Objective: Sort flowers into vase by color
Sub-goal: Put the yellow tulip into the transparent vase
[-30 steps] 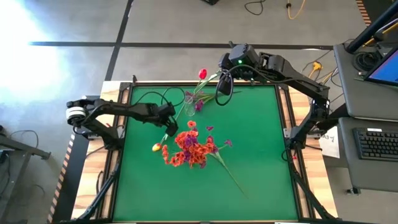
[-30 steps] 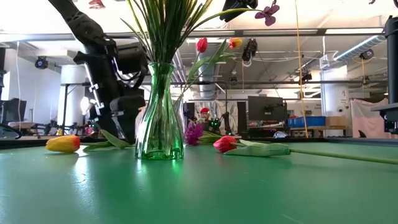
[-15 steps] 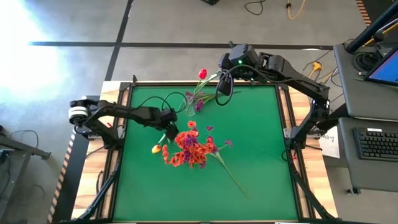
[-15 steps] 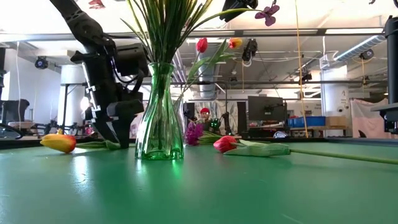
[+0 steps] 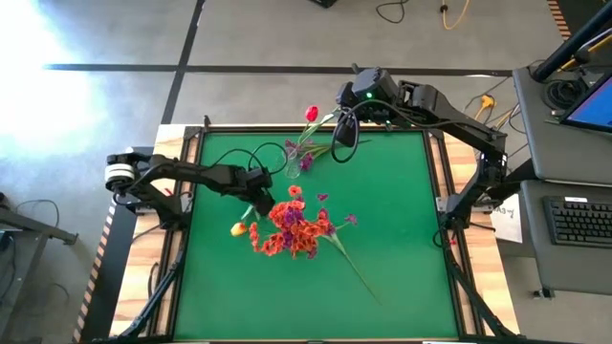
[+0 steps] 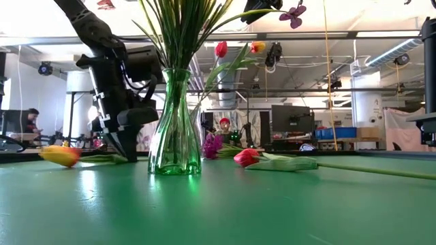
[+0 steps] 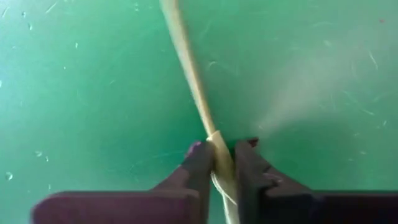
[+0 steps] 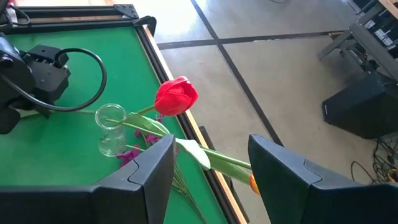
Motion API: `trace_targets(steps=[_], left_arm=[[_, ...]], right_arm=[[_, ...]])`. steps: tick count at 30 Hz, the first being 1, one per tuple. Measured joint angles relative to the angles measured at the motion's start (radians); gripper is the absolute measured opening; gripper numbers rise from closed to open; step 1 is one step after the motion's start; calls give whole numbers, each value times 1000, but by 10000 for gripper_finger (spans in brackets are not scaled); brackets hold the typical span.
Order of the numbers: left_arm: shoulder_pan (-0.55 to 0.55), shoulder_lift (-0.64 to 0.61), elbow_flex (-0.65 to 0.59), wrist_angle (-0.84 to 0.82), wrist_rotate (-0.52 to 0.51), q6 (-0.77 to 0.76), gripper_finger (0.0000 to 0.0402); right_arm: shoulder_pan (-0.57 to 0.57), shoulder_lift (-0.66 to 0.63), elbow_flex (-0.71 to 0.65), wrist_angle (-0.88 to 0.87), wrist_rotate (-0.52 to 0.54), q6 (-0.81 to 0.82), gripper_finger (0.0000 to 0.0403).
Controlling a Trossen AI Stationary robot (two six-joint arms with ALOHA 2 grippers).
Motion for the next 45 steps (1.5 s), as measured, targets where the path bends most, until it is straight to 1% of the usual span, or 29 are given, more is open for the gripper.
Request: trace_targets(steps=[2, 7, 11, 14, 20, 23, 27, 30, 33, 37, 40, 43, 45], left_arm=[[0, 0, 0, 1, 0, 1, 7], [0, -1, 15, -15, -1, 38, 7], [1, -11, 62, -61, -6, 104, 1], [0, -24, 113, -130, -59, 153, 1], [1, -63, 229, -324, -178, 232, 0], [1, -100, 255, -376, -207, 270, 0], [1, -162, 253, -433, -200, 290, 0], [0, -211, 248, -496, -167, 291, 0], [-2, -265, 249, -543, -140, 316, 0], [-2, -333, 256, -576, -94, 324, 0], [-2, -376, 257, -598, -76, 313, 0], [-2, -412, 257, -604, -45, 312, 0], [-4, -437, 258, -603, -27, 309, 0]], right_arm=[[0, 0, 0, 0, 0, 0, 196], [0, 0, 0, 0, 0, -4, 196], [0, 0, 0, 13, 1, -18, 196], [0, 0, 3, 17, 2, -24, 196], [0, -1, 12, 39, 0, -26, 196], [2, -1, 23, 39, -1, -37, 196], [11, -1, 27, 66, -6, -38, 196], [16, -1, 27, 77, -14, -40, 196], [19, -1, 27, 108, -45, -43, 196], [20, 0, 28, 165, -72, -25, 196], [21, 0, 27, 174, -120, -18, 196], [30, 6, 27, 223, -207, -3, 196], [40, 8, 27, 255, -244, -4, 196]])
